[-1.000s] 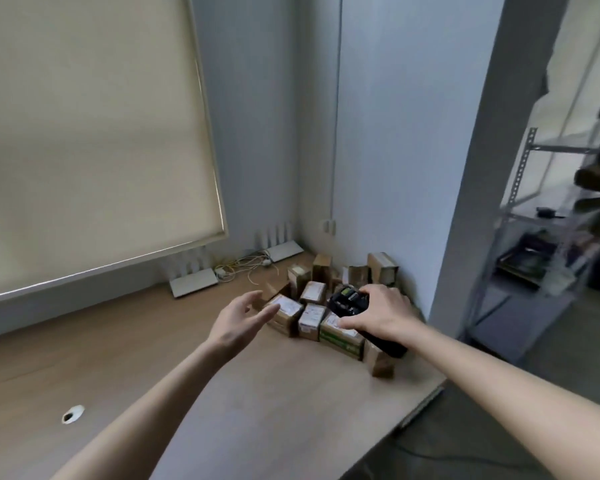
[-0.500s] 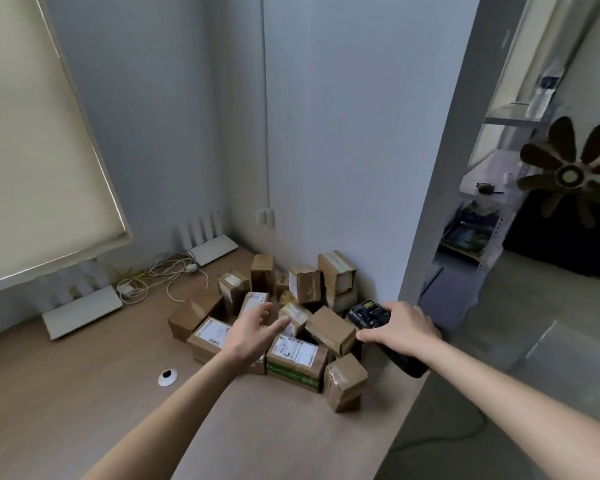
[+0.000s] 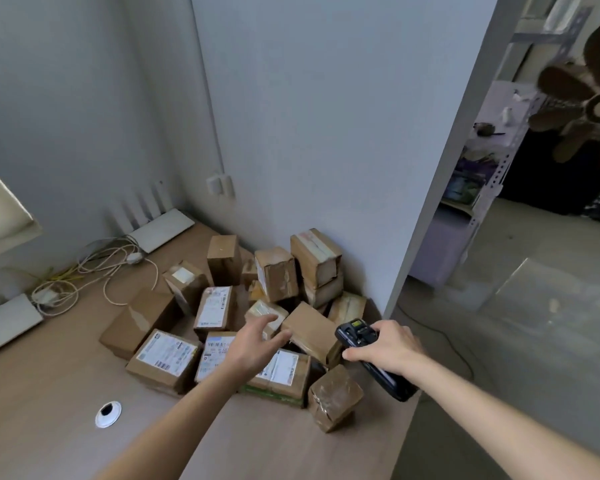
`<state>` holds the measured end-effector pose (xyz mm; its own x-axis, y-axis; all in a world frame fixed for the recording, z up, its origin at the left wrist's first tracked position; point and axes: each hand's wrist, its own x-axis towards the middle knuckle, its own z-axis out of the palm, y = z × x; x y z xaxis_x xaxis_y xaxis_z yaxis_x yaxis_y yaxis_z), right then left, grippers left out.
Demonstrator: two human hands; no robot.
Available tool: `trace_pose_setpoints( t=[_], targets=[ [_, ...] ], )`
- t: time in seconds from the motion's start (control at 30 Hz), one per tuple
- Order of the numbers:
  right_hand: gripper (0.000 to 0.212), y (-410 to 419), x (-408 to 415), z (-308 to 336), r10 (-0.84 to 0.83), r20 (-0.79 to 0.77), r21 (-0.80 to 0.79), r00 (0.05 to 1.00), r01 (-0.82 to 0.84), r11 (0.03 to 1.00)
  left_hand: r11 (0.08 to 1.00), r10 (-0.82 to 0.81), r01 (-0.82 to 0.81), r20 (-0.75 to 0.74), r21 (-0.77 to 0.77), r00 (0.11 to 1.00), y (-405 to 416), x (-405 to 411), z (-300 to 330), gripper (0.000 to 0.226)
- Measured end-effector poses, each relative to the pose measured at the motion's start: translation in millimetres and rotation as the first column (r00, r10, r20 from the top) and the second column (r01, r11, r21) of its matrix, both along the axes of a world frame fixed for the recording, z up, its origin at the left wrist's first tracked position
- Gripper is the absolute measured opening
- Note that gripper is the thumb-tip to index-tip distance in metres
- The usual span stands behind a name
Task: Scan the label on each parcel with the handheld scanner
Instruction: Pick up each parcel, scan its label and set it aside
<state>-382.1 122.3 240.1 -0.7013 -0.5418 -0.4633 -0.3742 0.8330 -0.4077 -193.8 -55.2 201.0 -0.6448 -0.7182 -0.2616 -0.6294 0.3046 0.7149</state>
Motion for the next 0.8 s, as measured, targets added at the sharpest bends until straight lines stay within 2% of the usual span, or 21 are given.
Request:
trace_pose_setpoints(
  t=[0.1,0.33,0.57,0.67,0.8],
  targets=[
    [0.065,-19.9,-22.7,-27.2,-0.009,0.075,0.024,0.997,0.007,1.000,0.999,0.008,-0.008,0.016,0.038,1.000,-12.9,-29.3,-23.0,0.063],
    [0.090,-58.5,-64.4,-88.4,-0.072,0.286,0.064,0.956,0.056,0.996,0.998,0.010,-0.016,0.102,0.065,0.995,-44.0,-82.3,-69.7,0.066],
    [0.087,-73.4,-79.9,-117.9,-0.129,0.543,0.014,0.830,0.144,0.989,0.990,0.007,-0.031,0.166,0.137,0.986,-54.6,-113.1,-94.8,0.065],
    [0.094,-74.0,-84.3,-119.7,-0.142,0.593,-0.014,0.793,0.186,0.982,0.992,0.013,-0.038,0.206,0.117,0.978,-52.4,-119.4,-95.4,0.064],
    [0.098,-68.8,-87.0,-113.7,-0.131,0.598,-0.070,0.791,0.214,0.974,0.977,0.057,-0.093,0.190,0.190,0.980,-48.1,-114.6,-85.7,0.055]
  ],
)
